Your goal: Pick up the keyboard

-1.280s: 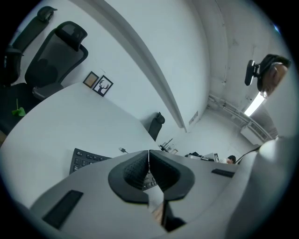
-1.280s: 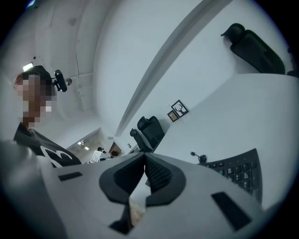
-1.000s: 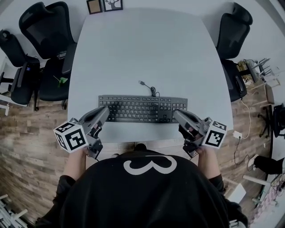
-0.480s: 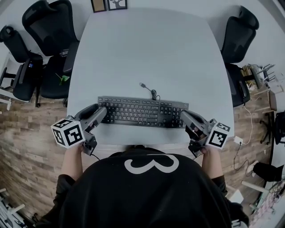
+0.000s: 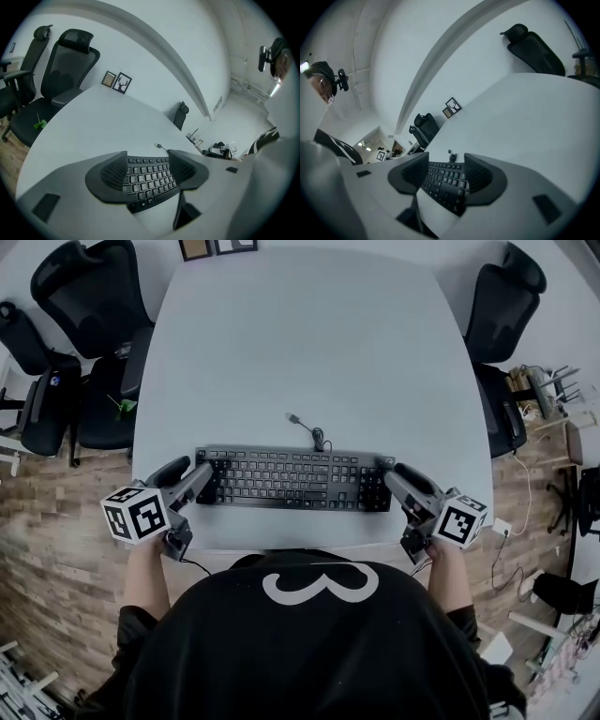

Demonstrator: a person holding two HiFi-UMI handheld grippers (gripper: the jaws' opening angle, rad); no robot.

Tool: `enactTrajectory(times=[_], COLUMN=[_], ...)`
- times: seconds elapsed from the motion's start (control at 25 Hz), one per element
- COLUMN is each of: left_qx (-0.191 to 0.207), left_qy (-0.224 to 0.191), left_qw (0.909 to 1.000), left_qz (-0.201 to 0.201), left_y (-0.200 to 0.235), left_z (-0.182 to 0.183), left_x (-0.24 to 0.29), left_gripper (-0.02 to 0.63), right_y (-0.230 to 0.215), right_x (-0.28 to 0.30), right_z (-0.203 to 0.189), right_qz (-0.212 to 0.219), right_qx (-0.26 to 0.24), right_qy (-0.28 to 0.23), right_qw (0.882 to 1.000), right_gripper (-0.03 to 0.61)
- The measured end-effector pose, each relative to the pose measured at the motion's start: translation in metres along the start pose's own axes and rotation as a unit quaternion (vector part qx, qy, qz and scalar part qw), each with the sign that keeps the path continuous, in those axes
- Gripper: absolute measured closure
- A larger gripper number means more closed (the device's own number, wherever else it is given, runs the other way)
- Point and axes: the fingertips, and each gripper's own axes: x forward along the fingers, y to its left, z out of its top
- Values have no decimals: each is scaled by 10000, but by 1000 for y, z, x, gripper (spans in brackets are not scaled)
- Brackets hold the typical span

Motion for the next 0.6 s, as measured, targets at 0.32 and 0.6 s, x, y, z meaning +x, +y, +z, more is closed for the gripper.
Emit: enactTrajectory(times=[0.32,0.6], left_qx=[-223,-378], left_qy=[334,506], left_qw=[9989,9974], left_qz=[245,349], left_y=[30,42], left_z=[-20,-33], left_x=[12,22], left_gripper=[339,339], right_y=[-44,-72], right_x=[3,7], right_z=[-18,-37], right_qz=[-796,-989], right_qx=[-247,16], right_qy=[452,747], right_qw=[9955,9923], right_gripper=[319,320])
